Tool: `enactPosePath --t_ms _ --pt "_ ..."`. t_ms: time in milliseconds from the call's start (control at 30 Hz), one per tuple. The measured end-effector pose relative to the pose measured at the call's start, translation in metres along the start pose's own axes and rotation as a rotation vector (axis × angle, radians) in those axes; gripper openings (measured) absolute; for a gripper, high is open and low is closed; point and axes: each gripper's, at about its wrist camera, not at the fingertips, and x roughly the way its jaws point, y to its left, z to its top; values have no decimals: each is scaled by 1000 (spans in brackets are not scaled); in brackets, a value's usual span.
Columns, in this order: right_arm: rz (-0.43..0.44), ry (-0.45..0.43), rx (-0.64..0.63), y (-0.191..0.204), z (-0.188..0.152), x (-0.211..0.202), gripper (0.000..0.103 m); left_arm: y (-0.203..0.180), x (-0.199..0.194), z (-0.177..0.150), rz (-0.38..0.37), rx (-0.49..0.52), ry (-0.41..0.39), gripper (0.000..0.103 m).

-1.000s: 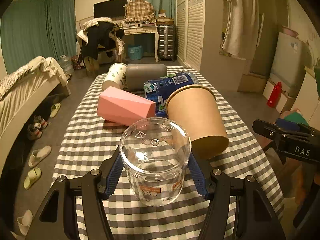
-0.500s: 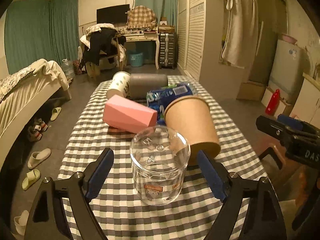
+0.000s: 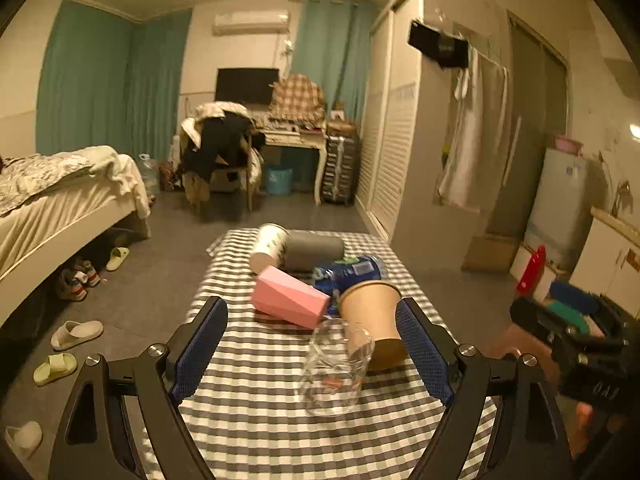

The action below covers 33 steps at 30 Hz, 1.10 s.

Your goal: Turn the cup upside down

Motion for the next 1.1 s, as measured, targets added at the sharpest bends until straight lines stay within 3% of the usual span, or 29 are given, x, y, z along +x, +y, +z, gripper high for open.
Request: enactPosePath --t_ms 167,433,567,1100 --pt "5 7 -14 15 -12 -8 95 14 -16 -13 49 -18 -43 89" --pt "-11 51 -21 34 -42 10 95 27 -20 -39 69 -23 -30 96" --pt "-38 61 -28 37 -54 15 103 29 -23 -45 86 -10 -28 103" --pt "-65 85 -30 42 -57 23 103 44 -21 -52 107 -38 -5 103"
